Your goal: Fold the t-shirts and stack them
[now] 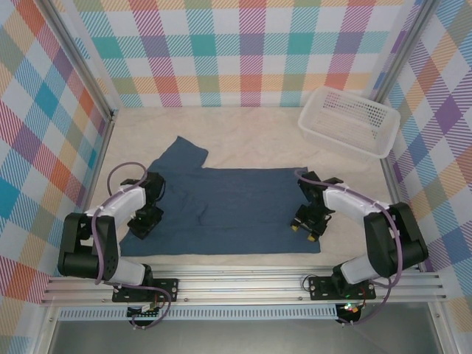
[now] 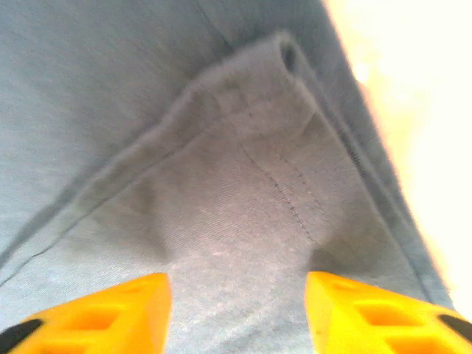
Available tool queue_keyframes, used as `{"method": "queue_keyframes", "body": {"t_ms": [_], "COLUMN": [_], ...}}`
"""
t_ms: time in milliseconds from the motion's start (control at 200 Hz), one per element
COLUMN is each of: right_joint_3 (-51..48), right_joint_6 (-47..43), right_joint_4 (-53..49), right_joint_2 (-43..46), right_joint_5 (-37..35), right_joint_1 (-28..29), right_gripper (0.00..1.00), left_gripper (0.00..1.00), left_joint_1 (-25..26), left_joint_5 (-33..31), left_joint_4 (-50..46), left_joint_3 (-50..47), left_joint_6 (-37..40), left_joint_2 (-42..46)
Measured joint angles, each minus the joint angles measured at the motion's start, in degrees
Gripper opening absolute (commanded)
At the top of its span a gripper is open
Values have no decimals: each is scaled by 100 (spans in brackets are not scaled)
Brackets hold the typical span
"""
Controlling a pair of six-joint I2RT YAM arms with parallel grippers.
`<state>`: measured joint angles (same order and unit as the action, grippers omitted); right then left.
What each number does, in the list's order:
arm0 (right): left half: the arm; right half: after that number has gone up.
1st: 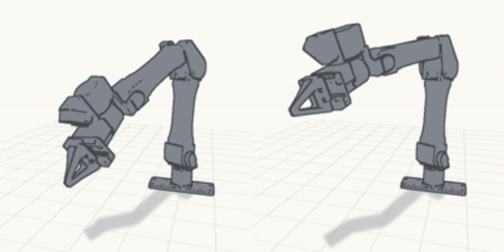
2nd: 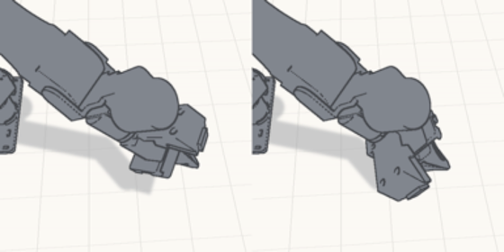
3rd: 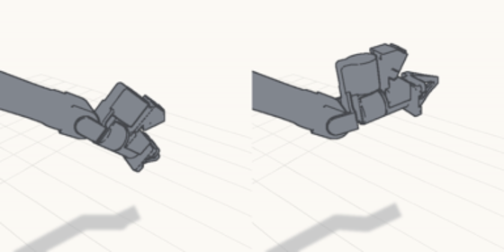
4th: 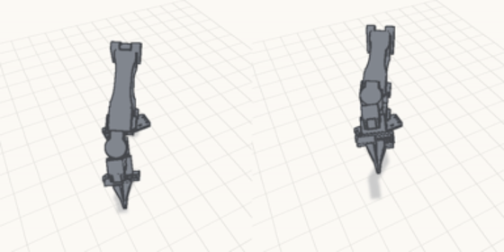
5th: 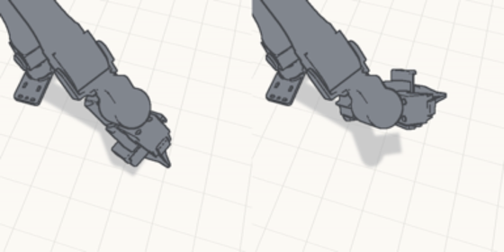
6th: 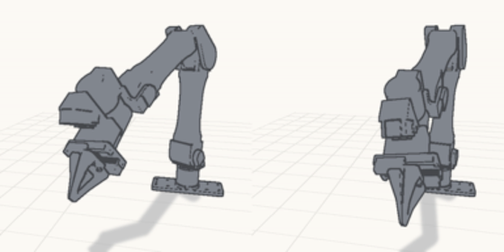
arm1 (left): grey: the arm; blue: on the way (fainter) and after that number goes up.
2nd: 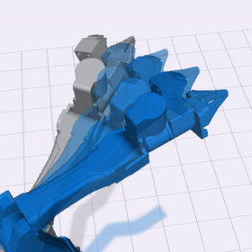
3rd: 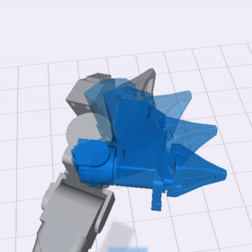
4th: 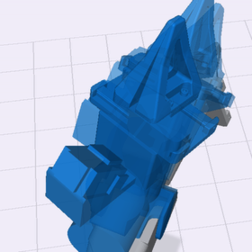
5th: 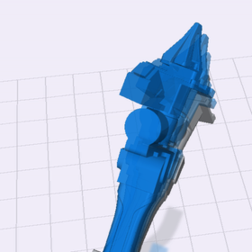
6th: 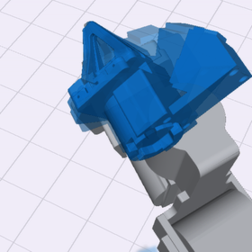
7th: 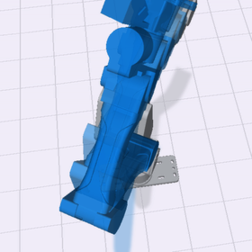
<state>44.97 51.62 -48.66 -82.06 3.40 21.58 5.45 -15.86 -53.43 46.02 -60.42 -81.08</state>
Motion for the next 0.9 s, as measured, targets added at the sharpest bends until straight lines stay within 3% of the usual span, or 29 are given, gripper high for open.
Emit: {"method": "queue_keyframes", "body": {"t_ms": [120, 290, 600, 905], "right_joint_3": [551, 872, 1980, 2511], "right_joint_6": [-372, -780, -1080, -1029], "right_joint_4": [116, 1292, 2780, 2957], "right_joint_2": [479, 542, -1770, -2769], "right_joint_5": [-461, -1047, -1320, -1416], "right_joint_1": [-160, -868, -1161, -1161], "right_gripper": [54, 51, 43, 41], "left_gripper": [52, 53, 50, 49], "left_joint_1": [15, 13, -11, -79], "left_joint_5": [-28, 492, 1665, 1891], "left_joint_4": [-15, 732, 1523, 1499], "left_joint_3": [1003, 2312, 3873, 4461], "left_joint_6": [238, 997, 2037, 2286], "left_joint_2": [101, -348, -2448, -2761]}}
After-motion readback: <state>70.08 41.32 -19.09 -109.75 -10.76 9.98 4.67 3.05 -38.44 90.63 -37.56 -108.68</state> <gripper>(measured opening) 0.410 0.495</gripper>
